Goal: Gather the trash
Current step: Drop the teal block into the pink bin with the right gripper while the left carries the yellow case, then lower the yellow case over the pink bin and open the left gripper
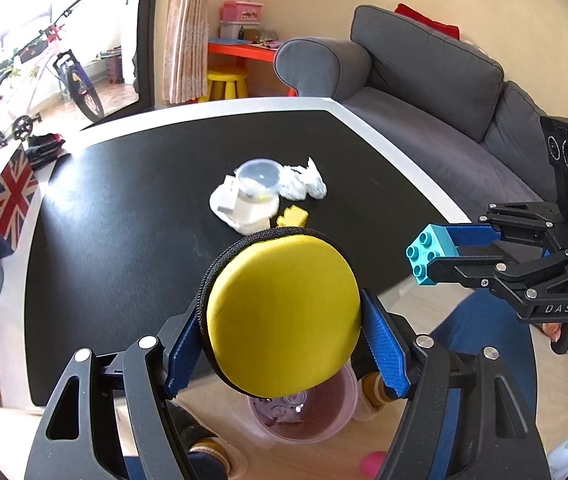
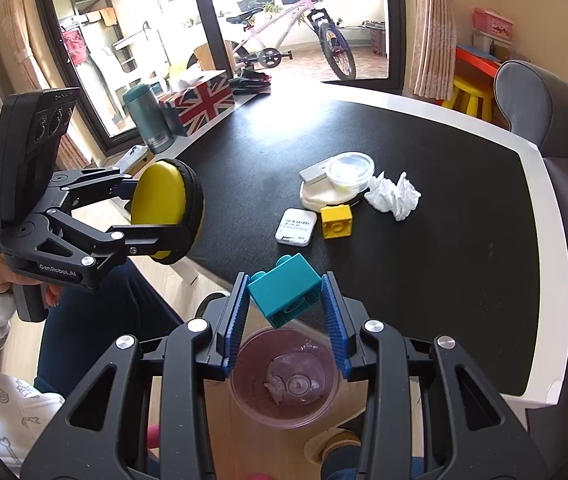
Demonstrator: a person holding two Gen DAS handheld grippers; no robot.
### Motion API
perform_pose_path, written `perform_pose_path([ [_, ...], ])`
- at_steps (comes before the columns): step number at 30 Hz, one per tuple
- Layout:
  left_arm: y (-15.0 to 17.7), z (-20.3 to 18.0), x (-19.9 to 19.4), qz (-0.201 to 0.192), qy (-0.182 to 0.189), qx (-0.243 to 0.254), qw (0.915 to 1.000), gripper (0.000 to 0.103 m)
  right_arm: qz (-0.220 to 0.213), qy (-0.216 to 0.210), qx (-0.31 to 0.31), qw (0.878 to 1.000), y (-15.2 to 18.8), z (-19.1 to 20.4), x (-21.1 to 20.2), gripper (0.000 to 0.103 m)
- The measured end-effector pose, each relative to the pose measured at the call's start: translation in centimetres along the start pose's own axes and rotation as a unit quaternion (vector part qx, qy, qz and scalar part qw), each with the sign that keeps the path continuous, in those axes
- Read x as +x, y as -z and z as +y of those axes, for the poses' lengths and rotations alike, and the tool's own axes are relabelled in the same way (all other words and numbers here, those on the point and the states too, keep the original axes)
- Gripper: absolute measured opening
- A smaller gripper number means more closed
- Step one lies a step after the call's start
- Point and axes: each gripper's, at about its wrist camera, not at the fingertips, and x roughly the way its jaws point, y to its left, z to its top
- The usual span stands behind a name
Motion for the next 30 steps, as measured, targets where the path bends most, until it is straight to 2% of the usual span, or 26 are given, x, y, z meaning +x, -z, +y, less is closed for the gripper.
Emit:
perform_pose_path([
  [10, 2.8, -0.5, -0.1, 0.016, 0.014, -0.01, 0.9997, 0.071, 0.038, -0.023, 0.006, 0.999, 3.4, 1.4, 1.6, 0.037],
  [16, 3.3, -0.6, -0.1, 0.021, 0.014, -0.009, 0.9996, 0.071, 0.045, -0.031, -0.005, 0.999, 3.7, 2.1, 2.2, 0.037],
  [17, 3.3, -0.6, -0.1, 0.022, 0.015, -0.009, 0.9996, 0.071, 0.046, -0.03, -0.006, 0.998, 3.6, 2.1, 2.3, 0.04],
  [20, 3.3, -0.7, -0.1, 0.022, 0.015, -0.008, 0.9996, 0.071, 0.033, -0.024, 0.0, 0.999, 3.5, 1.8, 2.1, 0.075],
  [21, 3.3, -0.7, -0.1, 0.023, 0.016, -0.008, 0.9996, 0.071, 0.029, -0.021, 0.006, 0.999, 3.4, 1.6, 2.0, 0.08],
  [24, 3.3, -0.7, 0.1, 0.026, 0.018, -0.008, 0.9995, 0.071, 0.028, -0.007, 0.018, 0.999, 3.2, 1.1, 1.9, 0.088],
  [30, 3.5, -1.2, 0.7, 0.036, 0.025, -0.002, 0.9991, 0.071, 0.033, 0.004, 0.031, 0.999, 3.3, 0.4, 1.8, 0.091],
])
